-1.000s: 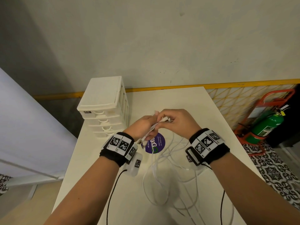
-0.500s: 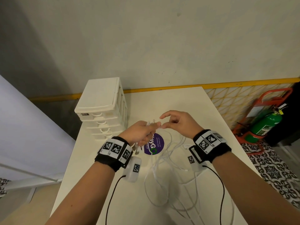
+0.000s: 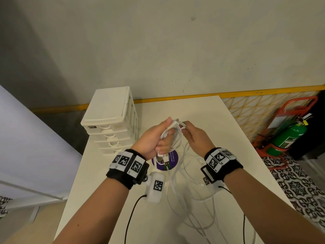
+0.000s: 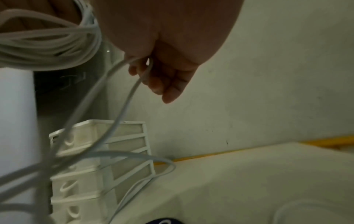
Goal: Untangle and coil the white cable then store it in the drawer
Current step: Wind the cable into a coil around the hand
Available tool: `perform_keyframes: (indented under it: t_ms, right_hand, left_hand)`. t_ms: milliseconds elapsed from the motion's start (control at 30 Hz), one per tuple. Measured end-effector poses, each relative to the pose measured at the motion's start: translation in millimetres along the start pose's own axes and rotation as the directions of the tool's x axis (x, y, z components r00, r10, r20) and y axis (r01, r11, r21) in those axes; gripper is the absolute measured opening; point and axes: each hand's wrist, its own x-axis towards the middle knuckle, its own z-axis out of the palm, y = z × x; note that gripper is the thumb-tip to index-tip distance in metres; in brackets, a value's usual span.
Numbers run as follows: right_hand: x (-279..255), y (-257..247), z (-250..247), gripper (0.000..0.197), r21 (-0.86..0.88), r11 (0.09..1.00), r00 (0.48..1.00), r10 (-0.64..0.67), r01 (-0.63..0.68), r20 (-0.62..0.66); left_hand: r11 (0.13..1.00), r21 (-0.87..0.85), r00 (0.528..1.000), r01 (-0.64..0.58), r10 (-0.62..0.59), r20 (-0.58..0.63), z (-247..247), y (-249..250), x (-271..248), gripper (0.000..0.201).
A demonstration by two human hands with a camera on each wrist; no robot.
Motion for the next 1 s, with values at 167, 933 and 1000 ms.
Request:
perform_keyframes:
  t_ms: [167, 933, 1000]
  right_hand:
    - [-6.1, 4.0, 17.5, 0.017, 0.115, 0.985, 0.988, 0.116, -0.128, 0.105]
    - [-11.5, -44.8, 2.9, 0.013, 0.102, 0.995, 0.937, -0.042, 0.007, 0.347]
    - [-7.8, -38.5, -5.5, 0.014, 0.064, 0.997, 0.960, -0.062, 0.046, 0.272]
  left_hand:
    - [0.983, -0.169, 0.996, -0.079, 0.085, 0.032, 0.9, 2.3, 3.8, 0.053]
    - [0.374, 0.925, 0.900, 0.062, 0.379, -0.213, -36.8, -10.2, 6.4, 0.050]
    - [0.484, 0.871, 0.935, 0.089, 0.260, -0.240, -28.6, -12.1, 4.1, 0.050]
